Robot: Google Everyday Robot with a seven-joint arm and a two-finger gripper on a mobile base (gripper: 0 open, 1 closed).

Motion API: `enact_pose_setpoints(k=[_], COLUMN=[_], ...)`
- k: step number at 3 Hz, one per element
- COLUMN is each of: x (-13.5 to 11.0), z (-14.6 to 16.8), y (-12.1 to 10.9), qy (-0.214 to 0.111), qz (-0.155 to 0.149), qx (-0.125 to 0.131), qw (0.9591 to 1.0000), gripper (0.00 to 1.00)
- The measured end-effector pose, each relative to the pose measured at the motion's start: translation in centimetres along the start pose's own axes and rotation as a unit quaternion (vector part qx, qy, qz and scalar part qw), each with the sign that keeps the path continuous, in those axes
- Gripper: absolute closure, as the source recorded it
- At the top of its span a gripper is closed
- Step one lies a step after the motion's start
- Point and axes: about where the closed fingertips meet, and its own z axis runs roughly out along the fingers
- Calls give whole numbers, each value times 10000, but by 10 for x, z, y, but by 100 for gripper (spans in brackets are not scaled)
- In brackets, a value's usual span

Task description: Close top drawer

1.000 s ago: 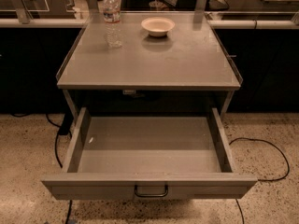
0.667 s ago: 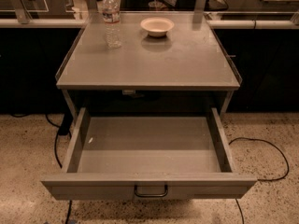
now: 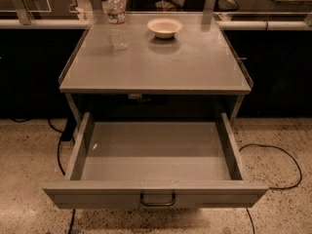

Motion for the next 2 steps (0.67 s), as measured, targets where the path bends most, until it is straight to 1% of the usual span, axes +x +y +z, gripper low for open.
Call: enact_pose_setpoints(k=[1, 2], x=[-1, 3], z=[2, 14], y=[2, 19], qy=[-8, -26], qz=[-45, -208], qx=[-13, 142], qw=[10000, 9997], gripper=[0, 0])
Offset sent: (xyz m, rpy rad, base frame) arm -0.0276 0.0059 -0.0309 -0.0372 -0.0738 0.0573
